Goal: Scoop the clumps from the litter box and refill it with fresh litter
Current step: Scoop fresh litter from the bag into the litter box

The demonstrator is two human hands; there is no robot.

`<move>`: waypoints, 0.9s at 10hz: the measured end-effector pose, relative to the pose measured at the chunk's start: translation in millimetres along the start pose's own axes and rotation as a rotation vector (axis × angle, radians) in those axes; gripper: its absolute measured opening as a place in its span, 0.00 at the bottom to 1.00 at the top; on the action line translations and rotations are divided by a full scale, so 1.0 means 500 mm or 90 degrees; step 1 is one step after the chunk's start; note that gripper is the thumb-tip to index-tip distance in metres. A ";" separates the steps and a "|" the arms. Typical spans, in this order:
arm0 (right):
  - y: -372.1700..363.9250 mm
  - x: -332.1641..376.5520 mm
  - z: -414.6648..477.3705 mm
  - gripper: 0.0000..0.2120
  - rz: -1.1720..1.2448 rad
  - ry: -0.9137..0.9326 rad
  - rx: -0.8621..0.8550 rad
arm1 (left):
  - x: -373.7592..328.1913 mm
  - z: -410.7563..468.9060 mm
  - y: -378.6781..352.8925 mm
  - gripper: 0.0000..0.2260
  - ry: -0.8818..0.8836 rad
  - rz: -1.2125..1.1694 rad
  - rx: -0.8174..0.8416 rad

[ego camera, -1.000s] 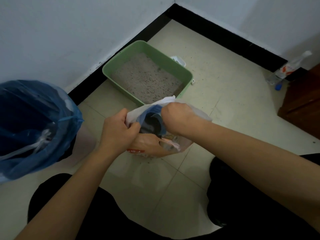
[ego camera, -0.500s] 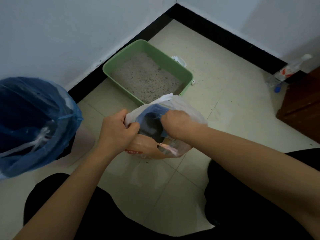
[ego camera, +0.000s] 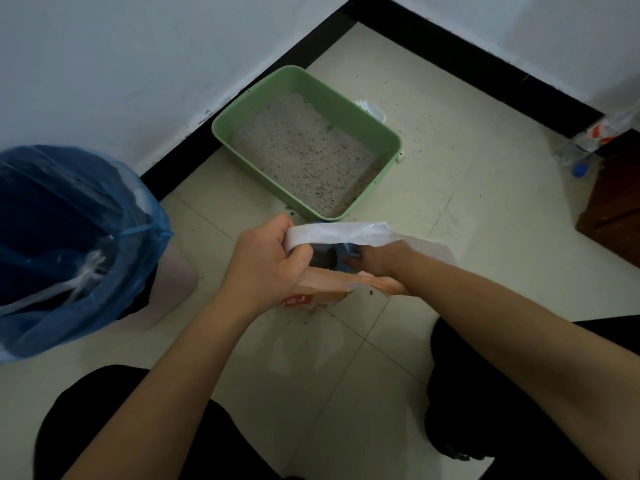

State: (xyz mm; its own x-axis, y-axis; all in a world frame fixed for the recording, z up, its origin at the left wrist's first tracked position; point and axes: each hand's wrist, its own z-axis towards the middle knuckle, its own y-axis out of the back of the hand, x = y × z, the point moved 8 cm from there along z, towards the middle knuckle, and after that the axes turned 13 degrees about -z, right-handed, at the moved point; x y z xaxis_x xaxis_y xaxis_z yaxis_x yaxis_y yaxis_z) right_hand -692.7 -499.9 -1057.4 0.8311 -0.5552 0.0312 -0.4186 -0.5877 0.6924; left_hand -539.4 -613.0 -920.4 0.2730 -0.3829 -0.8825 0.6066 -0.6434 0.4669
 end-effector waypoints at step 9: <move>0.074 0.086 -0.042 0.20 0.160 0.070 -0.115 | 0.007 0.023 0.074 0.17 0.133 0.027 -0.034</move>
State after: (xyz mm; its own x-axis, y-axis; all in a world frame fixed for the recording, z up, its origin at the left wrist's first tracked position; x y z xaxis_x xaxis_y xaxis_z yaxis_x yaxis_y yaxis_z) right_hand -664.9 -533.0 -1015.1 0.7482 -0.5973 0.2887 -0.5528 -0.3208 0.7691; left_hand -524.7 -645.7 -905.5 0.4450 -0.2598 -0.8570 0.6287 -0.5909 0.5056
